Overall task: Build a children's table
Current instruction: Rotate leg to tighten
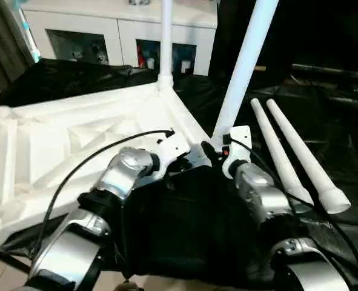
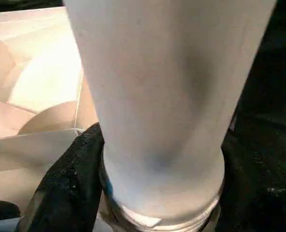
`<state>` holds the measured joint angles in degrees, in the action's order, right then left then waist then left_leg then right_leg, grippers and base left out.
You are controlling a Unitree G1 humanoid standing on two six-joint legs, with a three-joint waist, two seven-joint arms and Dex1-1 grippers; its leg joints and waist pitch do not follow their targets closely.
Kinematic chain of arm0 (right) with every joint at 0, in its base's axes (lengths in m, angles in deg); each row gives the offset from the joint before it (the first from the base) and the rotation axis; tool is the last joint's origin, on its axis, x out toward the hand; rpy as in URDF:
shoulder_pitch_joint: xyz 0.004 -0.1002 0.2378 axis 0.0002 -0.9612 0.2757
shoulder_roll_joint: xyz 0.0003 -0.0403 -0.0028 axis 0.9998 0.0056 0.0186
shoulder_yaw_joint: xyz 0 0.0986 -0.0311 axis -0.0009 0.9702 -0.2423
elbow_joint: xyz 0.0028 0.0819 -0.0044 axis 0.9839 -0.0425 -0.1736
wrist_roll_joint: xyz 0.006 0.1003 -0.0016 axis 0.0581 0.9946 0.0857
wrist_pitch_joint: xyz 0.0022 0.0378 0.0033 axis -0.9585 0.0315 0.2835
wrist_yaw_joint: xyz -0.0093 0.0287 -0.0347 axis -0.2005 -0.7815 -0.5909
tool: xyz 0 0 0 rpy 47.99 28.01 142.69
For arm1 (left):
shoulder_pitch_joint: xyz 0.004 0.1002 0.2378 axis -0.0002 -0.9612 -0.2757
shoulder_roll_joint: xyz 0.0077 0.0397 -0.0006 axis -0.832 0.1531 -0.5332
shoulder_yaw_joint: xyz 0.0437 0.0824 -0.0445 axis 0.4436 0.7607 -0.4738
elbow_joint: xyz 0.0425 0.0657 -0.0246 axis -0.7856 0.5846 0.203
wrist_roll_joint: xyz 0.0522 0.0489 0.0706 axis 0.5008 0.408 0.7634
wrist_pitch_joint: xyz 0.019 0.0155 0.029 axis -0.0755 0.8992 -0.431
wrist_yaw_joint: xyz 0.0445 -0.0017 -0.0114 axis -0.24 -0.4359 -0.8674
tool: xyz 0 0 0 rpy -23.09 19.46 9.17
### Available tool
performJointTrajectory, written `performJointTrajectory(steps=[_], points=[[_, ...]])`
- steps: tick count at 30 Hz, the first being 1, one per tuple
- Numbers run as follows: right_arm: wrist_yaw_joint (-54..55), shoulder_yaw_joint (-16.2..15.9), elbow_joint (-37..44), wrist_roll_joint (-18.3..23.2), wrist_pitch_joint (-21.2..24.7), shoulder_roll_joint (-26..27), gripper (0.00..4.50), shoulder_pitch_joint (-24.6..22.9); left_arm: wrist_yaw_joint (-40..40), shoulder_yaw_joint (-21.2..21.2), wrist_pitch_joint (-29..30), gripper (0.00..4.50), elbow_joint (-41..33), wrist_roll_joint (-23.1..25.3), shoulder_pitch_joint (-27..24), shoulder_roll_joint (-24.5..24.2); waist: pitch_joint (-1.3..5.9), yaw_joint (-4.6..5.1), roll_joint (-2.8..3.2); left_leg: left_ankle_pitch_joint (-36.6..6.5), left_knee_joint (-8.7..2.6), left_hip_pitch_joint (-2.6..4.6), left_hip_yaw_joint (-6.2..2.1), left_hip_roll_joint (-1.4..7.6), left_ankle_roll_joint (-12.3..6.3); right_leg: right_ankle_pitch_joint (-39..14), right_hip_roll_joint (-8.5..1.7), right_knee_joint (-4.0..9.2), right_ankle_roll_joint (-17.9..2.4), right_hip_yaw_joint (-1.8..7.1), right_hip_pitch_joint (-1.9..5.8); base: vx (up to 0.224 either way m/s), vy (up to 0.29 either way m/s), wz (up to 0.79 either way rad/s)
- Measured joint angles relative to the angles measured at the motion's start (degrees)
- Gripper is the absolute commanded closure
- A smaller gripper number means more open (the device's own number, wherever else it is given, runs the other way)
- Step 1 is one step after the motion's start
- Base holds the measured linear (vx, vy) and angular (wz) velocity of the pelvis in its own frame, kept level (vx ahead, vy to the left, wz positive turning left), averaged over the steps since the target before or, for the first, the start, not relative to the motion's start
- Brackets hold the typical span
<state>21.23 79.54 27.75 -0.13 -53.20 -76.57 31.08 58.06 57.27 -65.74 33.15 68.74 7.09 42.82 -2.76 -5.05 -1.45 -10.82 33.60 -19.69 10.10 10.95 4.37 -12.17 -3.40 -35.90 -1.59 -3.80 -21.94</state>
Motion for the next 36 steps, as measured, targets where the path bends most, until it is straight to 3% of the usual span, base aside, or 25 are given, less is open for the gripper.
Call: performJointTrajectory(steps=[3, 6, 8, 15, 21, 32, 33, 36], points=[[-0.56, 0.01, -0.58, -0.16, -1.74, 0.07, 1.06, -0.01, 0.71, 0.01, -0.07, 4.50, -0.02, 0.10, -0.01, -0.08, 0.03, 0.03, 0.06, 0.00, -0.10, -0.16, -0.01, 0.00, 0.00, 0.08, 0.00, 0.02, -0.12, -0.02, -0.02, 0.000, 0.000, 0.00], [-2.76, -0.12, -0.78, -0.29, -2.48, -0.04, 0.97, -0.02, 1.96, 0.02, -0.84, 4.50, -0.03, 0.09, -0.02, -0.81, 0.01, 0.06, 0.11, 0.00, -0.15, -0.22, -0.03, 0.00, 0.00, 0.07, 0.00, 0.02, -0.12, -0.04, -0.07, 0.000, 0.000, 0.00], [-5.05, -0.62, -0.63, -0.30, -2.92, -0.93, 0.97, -0.23, 3.00, 0.06, -1.36, 4.50, -0.29, 0.03, -0.09, -1.40, -0.01, 0.15, 0.13, 0.00, -0.20, -0.27, -0.03, 0.01, 0.00, 0.07, 0.01, 0.07, -0.12, -0.04, -0.11, 0.000, 0.000, 0.00], [-25.05, -6.62, 4.93, -1.23, -4.13, -11.28, 0.97, -3.65, 11.71, 0.01, -4.23, 4.50, -3.93, -2.29, -2.24, -6.17, -0.02, -0.12, 0.14, 0.06, -0.71, -0.40, -0.02, 0.01, -0.25, -0.05, 0.04, 0.45, -0.08, -0.19, -0.24, 0.000, 0.000, 0.00], [-40.89, -8.61, 11.69, 2.66, -0.42, -17.89, 0.97, -6.11, 19.57, -0.06, -6.10, 4.50, -6.19, -4.50, -4.05, -9.84, -0.02, -0.25, 0.14, -0.01, -0.62, -0.42, 0.03, 0.02, -0.61, -0.05, 0.04, 0.67, -0.08, -0.19, -0.28, 0.000, 0.000, 0.00], [-49.31, -10.32, 15.07, 4.53, 2.12, -20.01, 0.97, -7.37, 27.14, 0.01, -5.40, 4.50, -9.99, -7.10, -6.46, -13.31, -0.03, -0.43, 0.14, -0.09, -0.60, -0.42, 0.04, 0.03, -0.43, -0.04, 0.04, 0.63, -0.09, -0.19, -0.28, 0.000, 0.000, 0.00], [-49.55, -10.38, 15.30, 4.57, 2.40, -20.07, 1.22, -7.43, 27.37, 0.01, -5.37, 4.50, -10.08, -7.22, -6.50, -13.46, -0.03, -0.44, 0.14, -0.09, -0.60, -0.42, 0.04, 0.03, -0.45, -0.04, 0.04, 0.63, -0.09, -0.19, -0.29, 0.000, 0.000, 0.00], [-50.07, -10.47, 15.38, 4.71, 2.82, -20.09, 1.40, -7.43, 27.41, 0.00, -5.09, 4.50, -10.26, -7.28, -6.58, -13.51, -0.03, -0.45, 0.13, -0.04, -0.60, -0.42, 0.04, 0.03, -0.52, -0.04, 0.04, 0.63, -0.09, -0.19, -0.30, 0.000, 0.000, 0.00]])
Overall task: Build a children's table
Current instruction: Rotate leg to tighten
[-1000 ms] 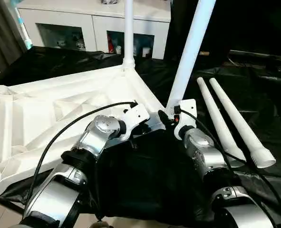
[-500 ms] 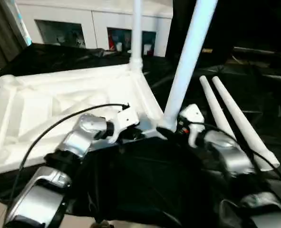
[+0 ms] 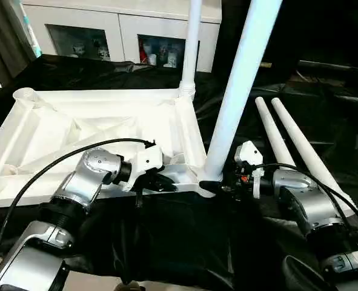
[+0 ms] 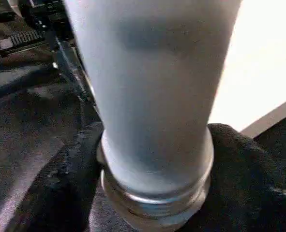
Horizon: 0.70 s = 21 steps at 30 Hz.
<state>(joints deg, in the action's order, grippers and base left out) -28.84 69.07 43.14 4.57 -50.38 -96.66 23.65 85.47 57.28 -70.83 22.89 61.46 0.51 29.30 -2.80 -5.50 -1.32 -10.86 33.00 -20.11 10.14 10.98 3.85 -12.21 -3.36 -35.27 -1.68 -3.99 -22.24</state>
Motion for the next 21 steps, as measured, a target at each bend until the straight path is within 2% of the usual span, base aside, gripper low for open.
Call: performJointTrajectory(steps=[2, 7, 11, 18, 21], points=[[-0.06, 0.00, 0.13, 0.05, 0.27, 0.06, 1.61, -0.02, 0.01, -0.01, 0.40, 4.50, -0.24, -0.09, -0.10, -0.09, 0.00, -0.01, 0.00, 0.00, 0.00, 0.00, 0.00, 0.00, 0.00, 0.00, 0.00, 0.00, 0.00, 0.00, 0.00, 0.000, 0.000, 0.00], [1.71, 0.12, 0.49, 0.04, 0.30, 0.72, 1.73, -0.47, -0.52, -0.01, 0.54, 4.50, -0.25, -0.16, -0.22, -0.16, 0.00, -0.04, 0.00, 0.01, 0.00, 0.02, 0.00, 0.00, -0.01, 0.00, 0.00, -0.01, 0.00, 0.00, 0.00, 0.000, 0.000, 0.00], [15.23, 2.23, -3.74, -2.49, -2.15, 5.85, 1.75, 0.55, -8.43, -0.37, 0.61, 4.50, 3.67, 2.64, 2.05, 2.42, 0.05, 0.54, -0.08, -0.04, 0.05, 0.11, 0.00, 0.00, 0.35, 0.10, 0.00, -0.09, -0.07, 0.03, 0.13, 0.000, 0.000, 0.00], [39.00, 8.44, -10.83, -2.86, -0.37, 15.35, 1.76, 4.96, -22.70, -0.30, 3.30, 4.50, 10.65, 5.99, 6.78, 10.64, 0.12, 0.55, -0.11, 0.04, 0.20, 0.19, -0.02, -0.02, 0.47, 0.33, -0.01, -0.02, 0.00, 0.11, 0.28, 0.000, 0.000, 0.00], [45.02, 9.91, -13.99, -3.14, -1.18, 18.02, 1.76, 7.12, -26.41, -0.36, 3.75, 4.50, 12.77, 7.10, 7.94, 13.00, 0.17, 0.52, -0.06, 0.04, 0.19, 0.17, -0.01, -0.02, 0.48, 0.33, -0.01, -0.01, 0.00, 0.13, 0.31, 0.000, 0.000, 0.00]])
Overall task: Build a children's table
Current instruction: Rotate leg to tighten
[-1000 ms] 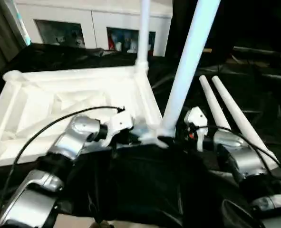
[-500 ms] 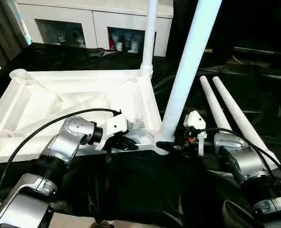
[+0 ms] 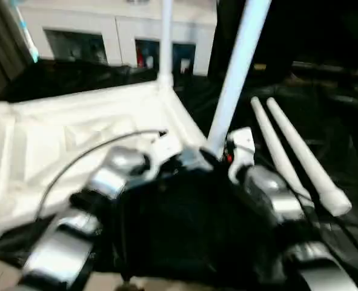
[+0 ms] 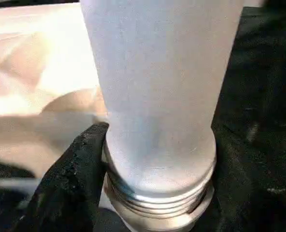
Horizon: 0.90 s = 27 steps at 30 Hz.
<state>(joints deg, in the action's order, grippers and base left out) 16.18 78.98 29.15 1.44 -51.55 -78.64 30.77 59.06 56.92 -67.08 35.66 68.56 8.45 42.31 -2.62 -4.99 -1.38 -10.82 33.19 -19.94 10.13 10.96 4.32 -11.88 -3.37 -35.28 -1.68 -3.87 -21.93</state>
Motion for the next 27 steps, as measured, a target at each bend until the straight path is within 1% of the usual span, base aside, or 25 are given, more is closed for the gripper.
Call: performJointTrajectory(steps=[1, 2, 4, 7, 11, 15, 16, 20, 23, 25, 27], points=[[2.59, 0.34, -1.70, -0.86, -1.08, 0.87, 1.20, 1.04, -1.24, -0.19, 0.02, 4.50, 1.13, 0.39, 0.59, 0.93, 0.05, -0.02, 0.08, 0.00, 0.00, 0.00, 0.00, 0.00, 0.00, 0.00, 0.00, 0.00, 0.00, 0.00, 0.00, 0.000, 0.000, 0.00], [3.20, 0.33, -2.33, -1.43, -1.86, 0.99, 1.06, 1.22, -1.67, -0.22, -0.01, 4.50, 1.48, 0.45, 0.74, 1.26, 0.08, -0.08, 0.12, 0.00, -0.01, -0.01, 0.00, 0.00, 0.01, 0.00, 0.00, 0.01, 0.01, 0.00, 0.00, 0.000, 0.000, 0.00], [3.34, 0.33, -2.85, -1.81, -2.84, 1.37, 0.99, 1.22, -1.63, -0.25, -0.17, 4.50, 1.70, 0.45, 0.83, 1.37, 0.10, -0.11, 0.16, 0.00, -0.03, -0.02, 0.00, 0.00, 0.00, 0.00, 0.00, 0.02, 0.01, -0.01, 0.02, 0.000, 0.000, 0.00], [2.24, 0.29, -2.94, -1.81, -3.49, 1.26, 0.58, 1.14, -0.94, -0.21, -0.51, 4.50, 1.62, 0.43, 0.80, 1.00, 0.10, -0.07, 0.16, 0.00, -0.05, -0.03, 0.00, 0.00, 0.00, 0.00, 0.00, 0.04, 0.02, -0.01, 0.00, 0.000, 0.000, 0.00], [-3.04, -0.82, -1.65, -1.82, -3.85, -0.48, 0.51, 0.03, 1.36, -0.24, -1.34, 4.50, 0.92, 0.16, 0.41, -0.25, 0.10, -0.03, 0.16, 0.00, -0.22, -0.06, 0.00, 0.00, -0.01, -0.01, 0.00, 0.16, 0.03, -0.04, -0.03, 0.000, 0.000, 0.00], [-12.22, -2.59, 0.95, -1.34, -3.56, -4.22, 0.51, -2.05, 5.66, -0.24, -3.45, 4.50, -0.40, -0.79, -0.72, -2.51, 0.10, -0.06, 0.18, -0.02, -0.38, -0.11, 0.00, 0.00, -0.05, -0.10, 0.01, 0.23, 0.09, -0.10, -0.07, 0.000, 0.000, 0.00], [-15.78, -3.35, 2.77, -1.12, -3.29, -6.39, 0.51, -3.19, 7.38, -0.25, -3.91, 4.50, -1.30, -1.15, -1.31, -3.42, 0.09, -0.11, 0.20, 0.01, -0.40, -0.10, 0.01, 0.00, -0.16, -0.13, 0.01, 0.25, 0.08, -0.11, -0.08, 0.000, 0.000, 0.00], [-25.96, -5.58, 6.55, -0.68, -2.59, -11.98, 0.51, -5.21, 12.25, -0.25, -5.56, 4.50, -3.13, -2.39, -2.70, -5.91, 0.07, -0.14, 0.21, 0.05, -0.40, -0.10, 0.02, 0.00, -0.29, -0.13, 0.01, 0.29, 0.08, -0.11, -0.13, 0.000, 0.000, 0.00], [-31.54, -6.56, 7.87, -0.33, -2.61, -14.21, 0.51, -5.28, 15.73, -0.23, -5.78, 4.50, -4.57, -3.29, -3.71, -7.28, 0.06, -0.15, 0.22, -0.01, -0.38, -0.06, 0.02, 0.00, -0.20, -0.13, 0.01, 0.29, 0.08, -0.11, -0.13, 0.000, 0.000, 0.00], [-34.71, -6.53, 8.19, 0.92, -2.05, -15.69, 0.51, -5.27, 18.72, -0.07, -5.74, 4.50, -6.12, -3.89, -4.60, -8.20, 0.03, -0.34, 0.26, 0.00, -0.38, -0.06, 0.03, 0.01, -0.21, -0.13, 0.01, 0.28, 0.08, -0.11, -0.13, 0.000, 0.000, 0.00], [-37.83, -6.73, 8.80, 1.33, -1.73, -16.64, 0.51, -5.26, 20.71, -0.05, -5.55, 4.50, -7.79, -4.48, -5.53, -9.03, 0.01, -0.44, 0.29, 0.01, -0.37, -0.09, 0.03, 0.02, -0.22, -0.13, 0.01, 0.27, 0.08, -0.12, -0.15, 0.000, 0.000, 0.00]])
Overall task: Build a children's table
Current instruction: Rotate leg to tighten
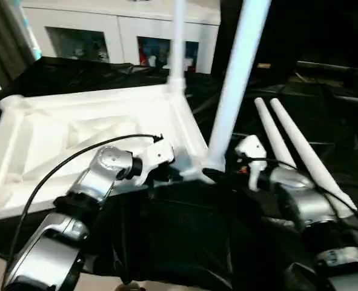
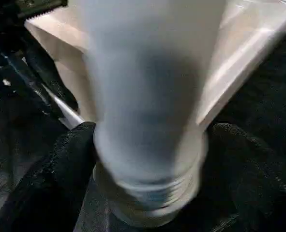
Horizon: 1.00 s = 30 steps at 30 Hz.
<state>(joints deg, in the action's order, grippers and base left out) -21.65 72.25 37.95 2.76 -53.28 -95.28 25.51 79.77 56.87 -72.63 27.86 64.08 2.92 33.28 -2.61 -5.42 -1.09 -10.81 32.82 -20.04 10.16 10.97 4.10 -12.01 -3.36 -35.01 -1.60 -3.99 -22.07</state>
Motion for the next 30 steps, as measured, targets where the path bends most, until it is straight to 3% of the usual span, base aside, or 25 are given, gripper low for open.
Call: performJointTrajectory(steps=[6, 7, 9, 19, 25, 30], points=[[-4.24, -0.45, 0.21, 1.15, 0.77, -1.12, 0.51, 0.00, 2.22, 0.37, 0.23, 4.50, -1.97, -0.90, -0.94, -0.92, -0.01, -0.28, 0.00, 0.02, 0.03, -0.01, 0.00, 0.00, -0.03, 0.00, 0.00, 0.00, 0.00, 0.00, -0.05, 0.000, 0.000, 0.00], [-4.81, -0.56, 0.20, 1.31, 0.89, -1.14, 0.77, 0.00, 2.57, 0.37, 0.23, 4.50, -2.32, -1.05, -1.22, -1.21, -0.01, -0.32, 0.00, 0.02, 0.03, -0.02, 0.00, 0.01, -0.03, 0.00, 0.00, -0.01, 0.00, 0.00, -0.06, 0.000, 0.000, 0.00], [-5.38, -0.93, 0.27, 1.63, 1.06, -1.10, 0.77, 0.00, 2.78, 0.37, 0.23, 4.50, -2.87, -1.24, -1.58, -1.59, -0.01, -0.36, 0.00, 0.04, 0.03, -0.05, 0.01, 0.01, -0.07, 0.00, 0.00, -0.02, 0.00, 0.00, -0.12, 0.000, 0.000, 0.00], [-5.70, -0.86, 1.60, 2.28, 1.98, -0.26, 1.62, -1.15, 2.74, 0.34, 1.05, 4.50, -4.05, -1.50, -2.37, -2.18, -0.01, -0.33, -0.01, 0.06, 0.03, -0.05, 0.04, 0.01, -0.11, 0.00, 0.00, -0.02, 0.00, 0.01, -0.15, 0.000, 0.000, 0.00], [6.79, 0.99, -0.62, 0.70, 1.75, 3.71, 1.74, -0.89, -5.29, 0.29, 1.57, 4.50, -0.35, 0.99, -0.42, 1.38, 0.05, 0.31, -0.09, 0.00, 0.10, 0.09, 0.04, 0.00, 0.04, 0.04, -0.01, -0.05, 0.01, 0.05, 0.20, 0.000, 0.000, 0.00], [28.98, 6.47, -6.10, -0.33, 2.72, 12.58, 1.75, 2.75, -17.47, -0.19, 5.17, 4.50, 5.37, 3.70, 3.59, 7.70, 0.12, 0.51, -0.16, 0.17, 0.20, 0.12, 0.02, -0.02, 0.26, 0.07, -0.02, -0.03, 0.25, 0.12, 0.22, 0.000, 0.000, 0.00]])
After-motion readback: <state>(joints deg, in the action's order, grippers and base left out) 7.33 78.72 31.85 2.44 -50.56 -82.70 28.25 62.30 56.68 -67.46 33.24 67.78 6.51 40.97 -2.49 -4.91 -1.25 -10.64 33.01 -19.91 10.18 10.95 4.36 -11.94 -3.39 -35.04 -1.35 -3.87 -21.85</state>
